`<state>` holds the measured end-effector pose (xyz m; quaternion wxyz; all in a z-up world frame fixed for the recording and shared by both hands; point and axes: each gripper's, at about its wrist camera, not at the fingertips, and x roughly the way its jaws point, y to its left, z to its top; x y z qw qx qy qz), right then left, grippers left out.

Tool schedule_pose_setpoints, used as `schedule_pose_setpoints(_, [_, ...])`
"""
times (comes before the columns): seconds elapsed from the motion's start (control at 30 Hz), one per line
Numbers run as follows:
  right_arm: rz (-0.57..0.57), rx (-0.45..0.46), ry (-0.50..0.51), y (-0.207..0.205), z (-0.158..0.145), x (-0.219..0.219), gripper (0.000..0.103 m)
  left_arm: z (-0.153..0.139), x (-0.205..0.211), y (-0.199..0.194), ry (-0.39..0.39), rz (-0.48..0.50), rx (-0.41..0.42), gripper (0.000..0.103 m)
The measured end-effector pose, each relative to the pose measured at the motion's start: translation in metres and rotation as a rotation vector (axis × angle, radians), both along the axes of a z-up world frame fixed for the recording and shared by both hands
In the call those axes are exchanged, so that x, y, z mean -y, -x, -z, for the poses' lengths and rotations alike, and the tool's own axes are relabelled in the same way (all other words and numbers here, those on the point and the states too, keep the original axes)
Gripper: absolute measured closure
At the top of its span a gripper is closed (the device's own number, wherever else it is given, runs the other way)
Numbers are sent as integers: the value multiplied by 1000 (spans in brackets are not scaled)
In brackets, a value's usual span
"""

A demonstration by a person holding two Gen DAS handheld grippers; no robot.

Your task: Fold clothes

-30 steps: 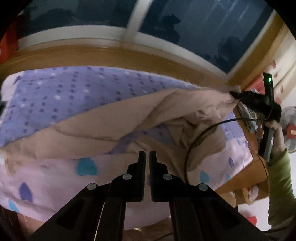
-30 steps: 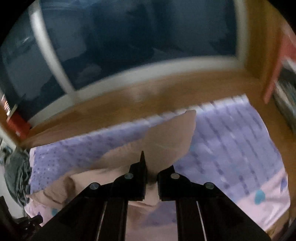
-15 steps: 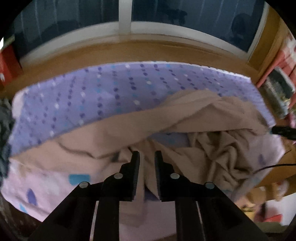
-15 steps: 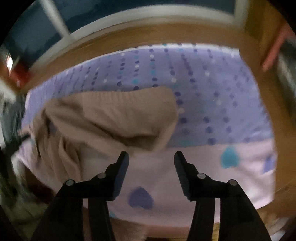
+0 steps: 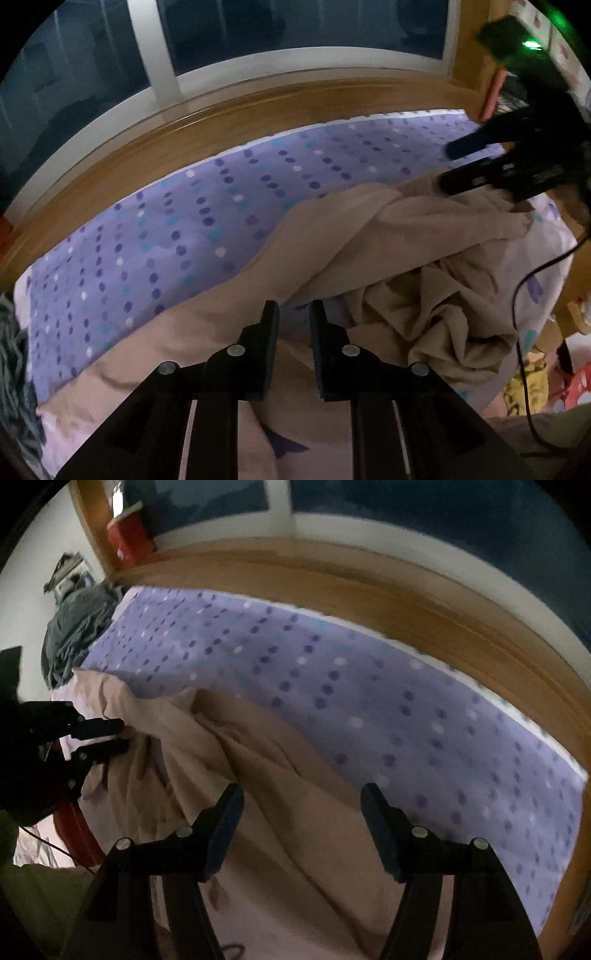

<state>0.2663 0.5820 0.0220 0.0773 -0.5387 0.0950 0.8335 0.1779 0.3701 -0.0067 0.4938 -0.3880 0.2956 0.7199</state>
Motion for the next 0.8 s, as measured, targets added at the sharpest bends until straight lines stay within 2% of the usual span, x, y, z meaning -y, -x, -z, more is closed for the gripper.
schedule_pose_setpoints(0.13, [-49,82,-17,28,21,7,37,14,-14,11,18,46,29,86])
schedule_pose_setpoints(0.27, [-39,143,-4,41,40,4,39,37,-34,19,47,74,65,86])
schedule_pose_setpoints(0.33, [-41,153,2,46,47,5,50,47,-41,23,49,81,106,89])
schedule_pose_setpoints(0.37, [-42,157,11,47,50,6,63,50,-43,23,52,82,139,103])
schedule_pose_setpoints(0.4, [-42,160,20,49,53,7,76,51,-43,24,49,78,175,103])
schedule_pose_setpoints(0.43, [-31,154,27,50,54,7,80,49,-41,22,30,75,206,103])
schedule_pose_setpoints(0.47, [-16,143,38,49,53,6,90,46,-38,20,16,72,218,103])
schedule_pose_setpoints(0.53, [20,107,60,44,47,3,96,37,-32,13,-13,66,227,103])
schedule_pose_setpoints(0.67, [145,-47,84,12,8,-20,98,4,-16,-7,-83,32,208,103])
schedule_pose_setpoints(0.8, [277,-191,82,-40,-38,-56,98,-20,-10,-26,-146,-6,269,103])
